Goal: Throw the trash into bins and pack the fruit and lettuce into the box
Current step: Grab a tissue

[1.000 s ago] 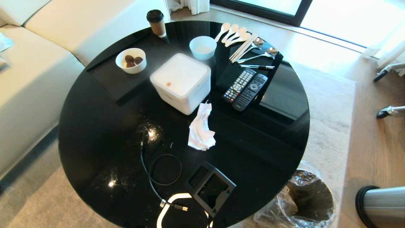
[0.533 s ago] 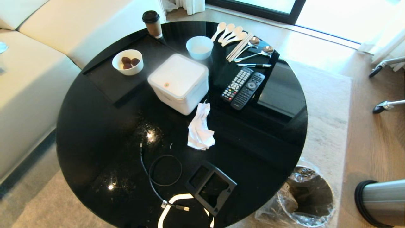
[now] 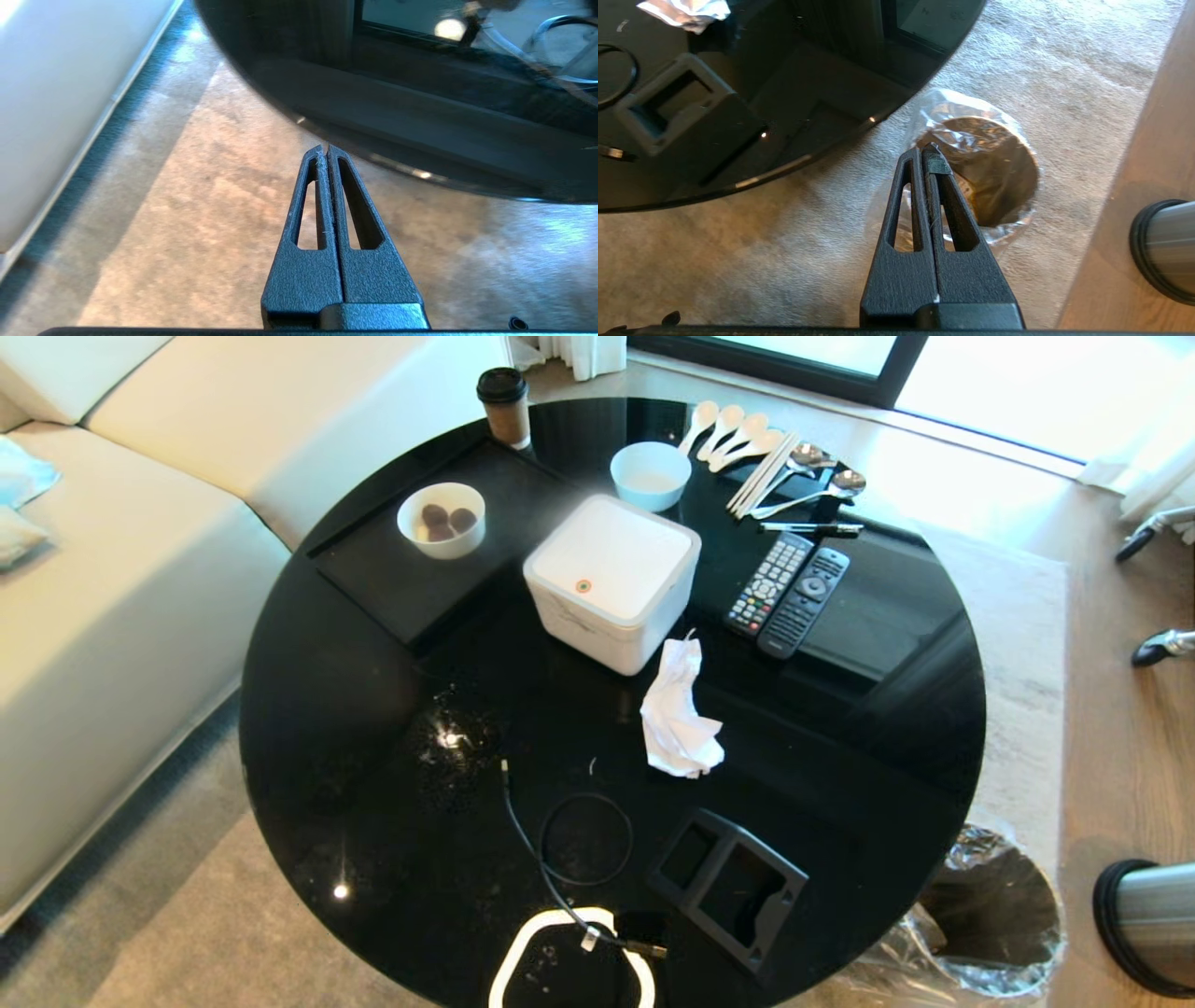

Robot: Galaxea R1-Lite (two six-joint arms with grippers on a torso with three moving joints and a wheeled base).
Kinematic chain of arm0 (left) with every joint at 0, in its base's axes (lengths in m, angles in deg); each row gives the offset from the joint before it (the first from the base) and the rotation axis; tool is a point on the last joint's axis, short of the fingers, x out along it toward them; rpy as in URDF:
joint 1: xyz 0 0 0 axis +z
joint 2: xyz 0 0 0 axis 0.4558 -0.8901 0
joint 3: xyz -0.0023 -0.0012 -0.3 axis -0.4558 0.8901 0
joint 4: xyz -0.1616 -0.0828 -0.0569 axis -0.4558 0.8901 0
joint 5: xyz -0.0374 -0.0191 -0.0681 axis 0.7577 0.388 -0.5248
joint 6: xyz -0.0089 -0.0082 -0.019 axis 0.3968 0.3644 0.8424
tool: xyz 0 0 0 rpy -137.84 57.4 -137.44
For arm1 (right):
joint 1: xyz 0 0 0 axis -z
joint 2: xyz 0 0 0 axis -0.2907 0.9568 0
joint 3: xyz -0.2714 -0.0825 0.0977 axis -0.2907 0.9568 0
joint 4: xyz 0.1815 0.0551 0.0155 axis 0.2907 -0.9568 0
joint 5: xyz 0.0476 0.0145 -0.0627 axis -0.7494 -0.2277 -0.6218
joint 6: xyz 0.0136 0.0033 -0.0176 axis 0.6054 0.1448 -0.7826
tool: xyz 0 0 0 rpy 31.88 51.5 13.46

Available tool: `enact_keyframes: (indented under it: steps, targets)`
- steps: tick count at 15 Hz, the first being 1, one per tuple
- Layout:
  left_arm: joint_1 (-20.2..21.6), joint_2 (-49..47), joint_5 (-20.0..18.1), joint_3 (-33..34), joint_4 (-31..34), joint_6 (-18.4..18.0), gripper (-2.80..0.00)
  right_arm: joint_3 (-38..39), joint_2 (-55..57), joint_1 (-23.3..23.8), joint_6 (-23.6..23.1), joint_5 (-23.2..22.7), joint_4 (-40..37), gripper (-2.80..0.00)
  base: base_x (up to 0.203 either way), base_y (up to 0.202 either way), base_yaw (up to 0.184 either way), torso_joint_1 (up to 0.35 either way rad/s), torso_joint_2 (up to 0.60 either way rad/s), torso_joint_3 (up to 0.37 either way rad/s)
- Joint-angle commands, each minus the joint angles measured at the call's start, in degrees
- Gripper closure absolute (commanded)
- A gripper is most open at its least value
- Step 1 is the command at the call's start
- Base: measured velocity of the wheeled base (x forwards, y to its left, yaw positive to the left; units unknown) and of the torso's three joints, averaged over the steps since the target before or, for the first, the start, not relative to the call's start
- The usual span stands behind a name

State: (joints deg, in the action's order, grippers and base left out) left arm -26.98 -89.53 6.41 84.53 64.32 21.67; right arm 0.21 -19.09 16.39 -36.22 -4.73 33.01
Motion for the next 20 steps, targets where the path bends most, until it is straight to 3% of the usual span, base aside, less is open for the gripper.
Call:
enact_keyframes:
  steps: [1,5,20]
  targets:
    - [0.04,-0.06,-0.01,0.00,0.00,-0.08,0.00,0.01,0.07,-0.02,-0.03,-0.05,0.02,0.00,0.000,0.185,-0.004,0.005,0.00,0.002]
    - [0.04,-0.06,-0.01,0.00,0.00,-0.08,0.00,0.01,0.07,-0.02,-0.03,-0.05,0.02,0.00,0.000,0.144,-0.001,0.004,0.00,0.002]
    - [0.04,-0.06,-0.01,0.00,0.00,-0.08,0.00,0.01,0.07,-0.02,-0.08,-0.02,0.02,0.00,0.000,0.000,0.000,0.000,0.00,0.000]
